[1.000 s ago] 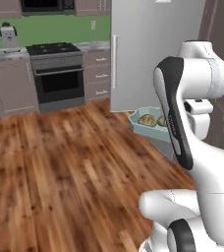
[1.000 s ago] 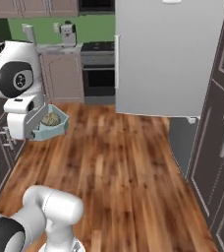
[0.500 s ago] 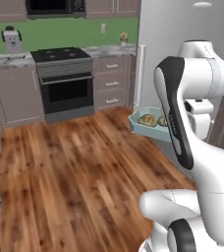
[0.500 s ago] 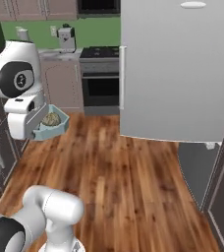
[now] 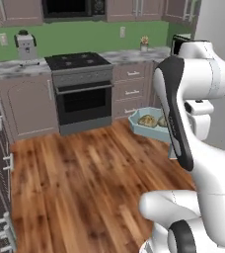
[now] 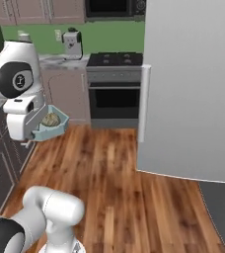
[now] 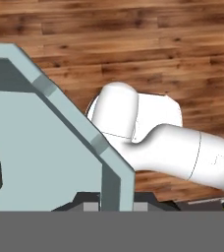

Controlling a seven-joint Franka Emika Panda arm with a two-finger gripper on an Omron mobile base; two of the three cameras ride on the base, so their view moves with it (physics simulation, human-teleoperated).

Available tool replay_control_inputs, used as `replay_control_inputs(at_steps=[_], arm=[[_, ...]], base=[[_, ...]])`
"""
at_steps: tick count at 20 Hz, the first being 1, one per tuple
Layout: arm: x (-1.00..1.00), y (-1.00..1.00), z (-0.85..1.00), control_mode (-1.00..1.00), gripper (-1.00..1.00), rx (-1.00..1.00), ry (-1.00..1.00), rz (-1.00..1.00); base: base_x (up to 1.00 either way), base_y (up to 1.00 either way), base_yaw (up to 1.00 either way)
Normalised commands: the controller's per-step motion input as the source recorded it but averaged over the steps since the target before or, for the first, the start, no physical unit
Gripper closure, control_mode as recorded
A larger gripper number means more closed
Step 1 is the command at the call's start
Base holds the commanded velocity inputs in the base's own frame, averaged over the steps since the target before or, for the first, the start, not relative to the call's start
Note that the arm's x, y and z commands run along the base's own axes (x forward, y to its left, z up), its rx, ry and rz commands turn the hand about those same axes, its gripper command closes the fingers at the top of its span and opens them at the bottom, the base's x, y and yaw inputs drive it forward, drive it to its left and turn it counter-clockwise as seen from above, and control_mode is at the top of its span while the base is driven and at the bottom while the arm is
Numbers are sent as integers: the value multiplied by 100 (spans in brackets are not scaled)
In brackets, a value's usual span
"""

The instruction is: Place two dumplings into each of the tupperware containers and then place the containers in the fridge.

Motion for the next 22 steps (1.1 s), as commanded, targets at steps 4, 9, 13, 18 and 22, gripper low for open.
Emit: replay_control_inputs(at_steps=[4,9,13,18,22], arm=[[0,0,0,100,100,0,0,0],[0,0,0,100,100,0,0,0],[0,0,0,100,100,0,0,0],[0,0,0,100,100,0,0,0],[0,0,0,100,100,0,0,0]], base=[[100,33,-5],[100,37,-30],[88,39,-57],[72,61,-66],[58,71,-73]])
